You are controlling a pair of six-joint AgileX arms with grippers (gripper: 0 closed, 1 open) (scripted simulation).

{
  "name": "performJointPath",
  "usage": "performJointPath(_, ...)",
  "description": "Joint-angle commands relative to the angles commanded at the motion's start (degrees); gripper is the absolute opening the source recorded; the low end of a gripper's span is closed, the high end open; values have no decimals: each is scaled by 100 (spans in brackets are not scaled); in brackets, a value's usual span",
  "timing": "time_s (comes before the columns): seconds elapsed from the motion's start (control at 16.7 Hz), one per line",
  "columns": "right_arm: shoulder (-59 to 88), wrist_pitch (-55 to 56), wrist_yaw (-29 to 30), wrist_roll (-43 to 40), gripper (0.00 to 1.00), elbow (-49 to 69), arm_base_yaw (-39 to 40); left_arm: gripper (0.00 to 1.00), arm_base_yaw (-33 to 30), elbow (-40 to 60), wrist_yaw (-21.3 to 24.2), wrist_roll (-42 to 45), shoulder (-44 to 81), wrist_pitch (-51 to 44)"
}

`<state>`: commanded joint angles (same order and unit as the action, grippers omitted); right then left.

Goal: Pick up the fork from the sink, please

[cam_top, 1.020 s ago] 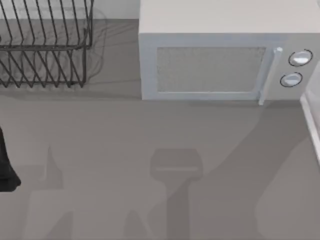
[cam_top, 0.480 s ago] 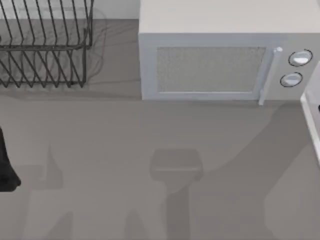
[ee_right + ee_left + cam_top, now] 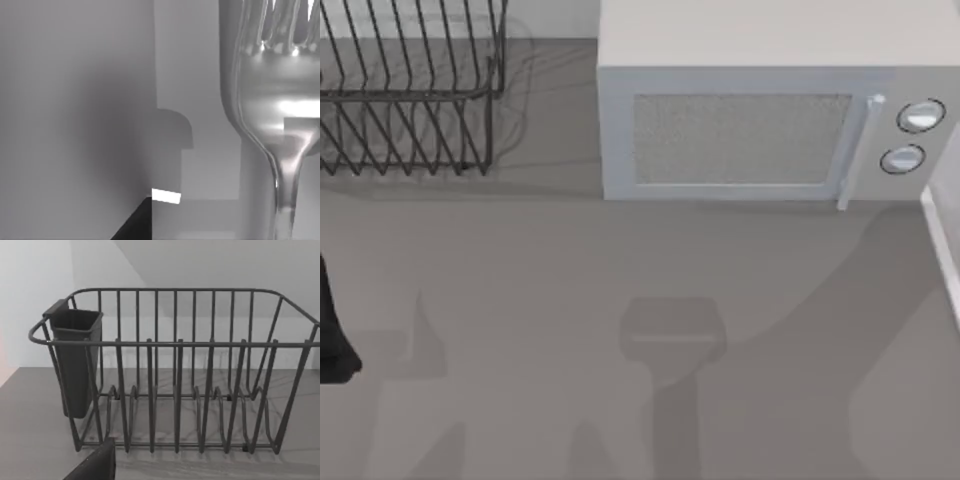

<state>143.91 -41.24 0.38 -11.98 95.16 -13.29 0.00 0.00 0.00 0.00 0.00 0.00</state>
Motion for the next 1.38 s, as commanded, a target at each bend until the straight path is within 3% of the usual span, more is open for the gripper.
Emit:
performJointPath(0.24, 0, 0, 0, 0, 2, 0, 0, 100, 0, 0, 0, 0, 0, 0)
performJointPath(0.3, 0, 0, 0, 0, 0, 0, 0, 100, 0, 0, 0, 0, 0, 0)
performJointPath(0.9, -304, -176, -59, 50, 0, 156, 14, 100, 0, 0, 0, 0, 0, 0)
performJointPath(1.38, -1136, -2352, -70, 31, 0, 1375, 3, 100, 0, 0, 0, 0, 0, 0)
